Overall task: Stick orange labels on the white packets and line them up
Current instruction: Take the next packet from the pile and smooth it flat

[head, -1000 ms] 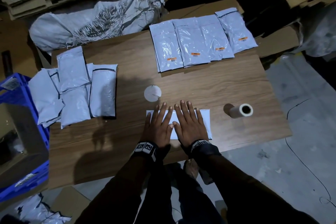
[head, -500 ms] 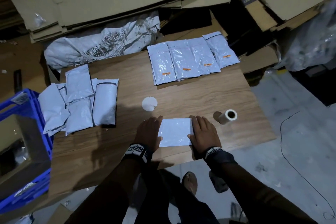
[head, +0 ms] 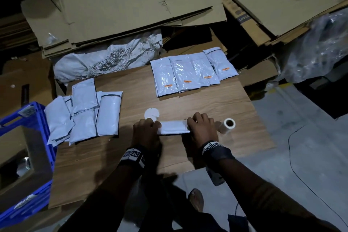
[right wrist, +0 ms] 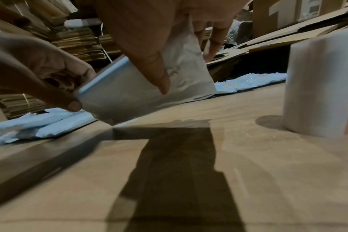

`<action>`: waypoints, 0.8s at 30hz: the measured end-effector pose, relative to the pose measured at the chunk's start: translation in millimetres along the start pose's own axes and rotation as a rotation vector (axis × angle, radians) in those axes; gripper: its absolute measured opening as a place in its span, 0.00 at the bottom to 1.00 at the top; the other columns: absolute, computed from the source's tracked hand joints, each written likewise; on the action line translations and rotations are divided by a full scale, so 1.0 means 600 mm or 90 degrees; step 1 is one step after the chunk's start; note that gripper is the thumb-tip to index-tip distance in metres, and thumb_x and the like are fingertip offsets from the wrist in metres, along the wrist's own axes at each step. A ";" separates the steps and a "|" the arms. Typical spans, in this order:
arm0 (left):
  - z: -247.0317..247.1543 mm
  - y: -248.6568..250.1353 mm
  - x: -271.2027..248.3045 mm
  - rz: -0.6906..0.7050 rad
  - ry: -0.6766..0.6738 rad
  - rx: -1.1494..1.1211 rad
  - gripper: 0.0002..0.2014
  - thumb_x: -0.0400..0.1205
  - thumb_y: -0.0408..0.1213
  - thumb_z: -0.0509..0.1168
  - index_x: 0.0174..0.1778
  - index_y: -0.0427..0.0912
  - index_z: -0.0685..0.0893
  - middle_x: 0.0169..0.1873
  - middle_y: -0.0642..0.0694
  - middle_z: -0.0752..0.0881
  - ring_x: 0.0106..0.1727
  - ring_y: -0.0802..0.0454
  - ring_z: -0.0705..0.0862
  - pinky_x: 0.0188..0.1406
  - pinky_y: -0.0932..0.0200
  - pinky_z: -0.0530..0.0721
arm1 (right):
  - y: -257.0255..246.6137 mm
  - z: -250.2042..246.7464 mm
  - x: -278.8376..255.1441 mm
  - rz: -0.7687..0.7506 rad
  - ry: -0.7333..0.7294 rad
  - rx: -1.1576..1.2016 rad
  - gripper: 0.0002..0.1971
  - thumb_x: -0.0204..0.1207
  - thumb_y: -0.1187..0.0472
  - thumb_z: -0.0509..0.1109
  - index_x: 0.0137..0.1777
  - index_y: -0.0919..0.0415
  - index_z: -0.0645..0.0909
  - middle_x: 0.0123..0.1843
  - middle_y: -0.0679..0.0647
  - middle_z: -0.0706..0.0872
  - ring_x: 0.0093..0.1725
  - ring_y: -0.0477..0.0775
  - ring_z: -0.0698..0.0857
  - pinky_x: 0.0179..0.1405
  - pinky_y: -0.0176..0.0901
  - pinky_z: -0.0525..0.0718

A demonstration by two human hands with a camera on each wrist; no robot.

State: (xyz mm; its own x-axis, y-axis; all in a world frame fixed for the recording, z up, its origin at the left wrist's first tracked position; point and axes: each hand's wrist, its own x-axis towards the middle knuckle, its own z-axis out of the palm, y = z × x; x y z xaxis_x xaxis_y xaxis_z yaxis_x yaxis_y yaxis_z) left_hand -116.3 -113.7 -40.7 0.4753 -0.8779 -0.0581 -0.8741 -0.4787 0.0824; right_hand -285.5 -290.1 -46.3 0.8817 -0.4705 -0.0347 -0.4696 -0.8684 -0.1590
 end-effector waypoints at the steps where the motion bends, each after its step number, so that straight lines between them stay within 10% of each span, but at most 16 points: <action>1: 0.015 -0.002 -0.005 0.011 -0.029 -0.010 0.18 0.58 0.44 0.76 0.43 0.48 0.86 0.35 0.44 0.83 0.34 0.36 0.82 0.31 0.54 0.68 | -0.002 0.007 -0.002 0.003 -0.046 0.004 0.21 0.61 0.53 0.76 0.55 0.56 0.83 0.54 0.58 0.81 0.53 0.68 0.80 0.43 0.54 0.70; 7: 0.075 0.010 -0.060 0.005 -0.238 -0.074 0.30 0.75 0.55 0.61 0.74 0.51 0.77 0.54 0.45 0.85 0.57 0.38 0.84 0.56 0.46 0.81 | 0.016 0.076 -0.049 0.019 -0.202 0.004 0.19 0.71 0.56 0.70 0.64 0.51 0.82 0.73 0.55 0.74 0.73 0.63 0.75 0.61 0.55 0.76; 14: 0.087 0.001 -0.031 0.013 -0.009 -0.149 0.19 0.81 0.50 0.64 0.64 0.46 0.86 0.51 0.44 0.86 0.51 0.38 0.86 0.49 0.45 0.84 | -0.002 0.092 -0.018 -0.040 -0.011 0.134 0.16 0.75 0.58 0.67 0.61 0.61 0.83 0.69 0.60 0.82 0.68 0.67 0.81 0.63 0.56 0.80; 18: 0.096 0.016 0.004 0.023 0.061 -0.152 0.27 0.85 0.40 0.62 0.81 0.38 0.73 0.75 0.38 0.75 0.75 0.35 0.75 0.68 0.37 0.80 | -0.043 0.112 0.018 -0.065 -0.071 0.162 0.33 0.82 0.53 0.51 0.87 0.62 0.66 0.89 0.60 0.64 0.89 0.64 0.61 0.85 0.62 0.61; 24: 0.166 0.018 0.016 -0.075 -0.084 -0.117 0.31 0.88 0.48 0.42 0.91 0.50 0.53 0.91 0.45 0.48 0.90 0.38 0.49 0.82 0.33 0.64 | -0.080 0.178 0.034 0.000 -0.120 0.119 0.33 0.90 0.45 0.43 0.92 0.55 0.48 0.93 0.50 0.44 0.92 0.55 0.40 0.90 0.61 0.44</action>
State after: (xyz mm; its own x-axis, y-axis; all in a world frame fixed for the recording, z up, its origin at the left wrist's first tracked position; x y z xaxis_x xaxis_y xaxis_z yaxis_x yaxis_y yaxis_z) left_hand -131.2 -126.4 -139.3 0.5453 -0.8125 -0.2061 -0.7748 -0.5824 0.2460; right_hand -240.0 -241.3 -145.0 0.8827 -0.4178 -0.2151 -0.4686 -0.8165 -0.3373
